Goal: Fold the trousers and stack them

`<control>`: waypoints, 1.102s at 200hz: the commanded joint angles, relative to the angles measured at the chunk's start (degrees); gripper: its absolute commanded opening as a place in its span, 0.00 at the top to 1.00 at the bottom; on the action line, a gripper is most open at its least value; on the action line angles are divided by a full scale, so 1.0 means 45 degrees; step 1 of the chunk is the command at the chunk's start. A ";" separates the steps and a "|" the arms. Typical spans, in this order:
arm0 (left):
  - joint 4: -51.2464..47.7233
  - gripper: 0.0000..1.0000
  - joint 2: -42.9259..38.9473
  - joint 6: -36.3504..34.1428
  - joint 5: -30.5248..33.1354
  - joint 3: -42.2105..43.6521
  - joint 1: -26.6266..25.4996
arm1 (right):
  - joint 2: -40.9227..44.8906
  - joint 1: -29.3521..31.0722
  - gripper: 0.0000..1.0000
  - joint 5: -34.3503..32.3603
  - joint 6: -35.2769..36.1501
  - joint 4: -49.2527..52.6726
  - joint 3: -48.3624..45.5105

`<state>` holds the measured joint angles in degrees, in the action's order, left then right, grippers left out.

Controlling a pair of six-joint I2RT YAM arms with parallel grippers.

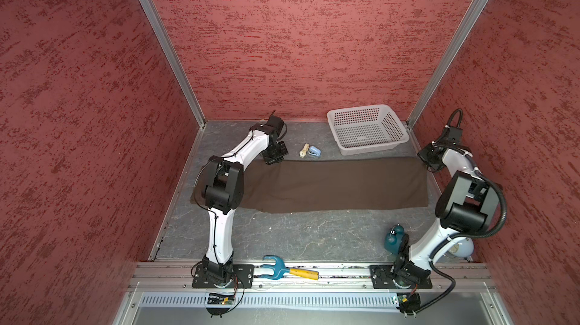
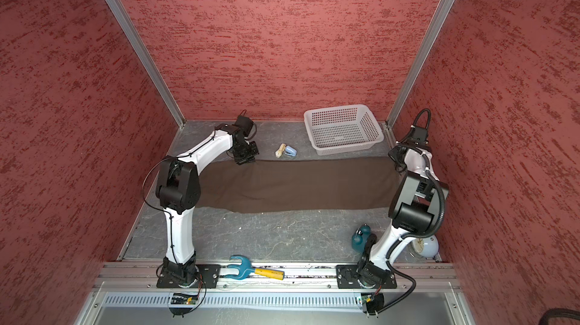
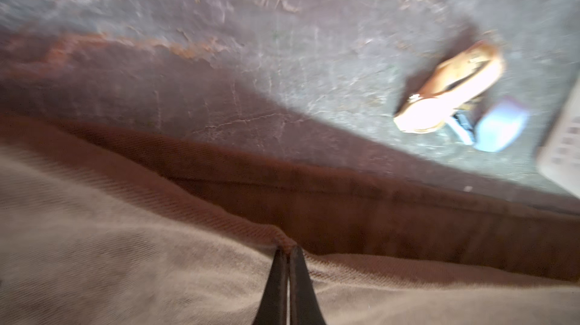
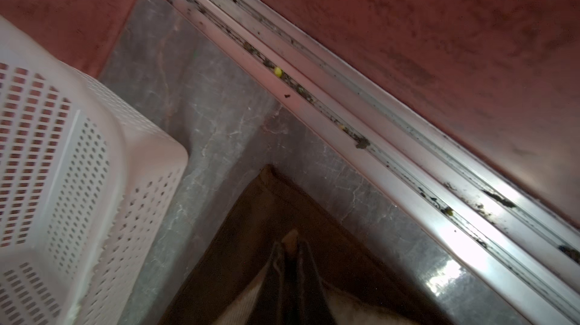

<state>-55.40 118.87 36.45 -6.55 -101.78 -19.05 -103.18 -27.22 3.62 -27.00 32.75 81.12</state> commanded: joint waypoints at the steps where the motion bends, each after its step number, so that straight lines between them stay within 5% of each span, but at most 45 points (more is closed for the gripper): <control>1: 0.0327 1.00 -0.0350 0.0201 0.0000 0.0287 0.0246 | 0.0145 -0.0058 1.00 -0.0530 -0.0171 -0.0290 0.0170; 149: 0.0435 1.00 0.1540 0.0338 -0.0420 -0.0815 0.0662 | -0.3461 -0.0049 1.00 0.0175 -0.0433 -0.1900 0.1604; 181: 0.0342 0.49 0.1625 0.0341 -0.0288 -0.0952 0.0697 | -0.3978 -0.0064 0.75 0.0068 -0.0326 -0.1964 0.1833; 220: 0.0113 0.41 0.0288 0.0224 0.0616 -0.0594 0.1265 | -0.3152 -0.0062 0.52 -0.0312 -0.0189 -0.1886 0.1239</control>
<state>-53.95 125.54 38.06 -7.29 -104.68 -15.22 -120.51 -27.18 5.45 -28.56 26.13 87.15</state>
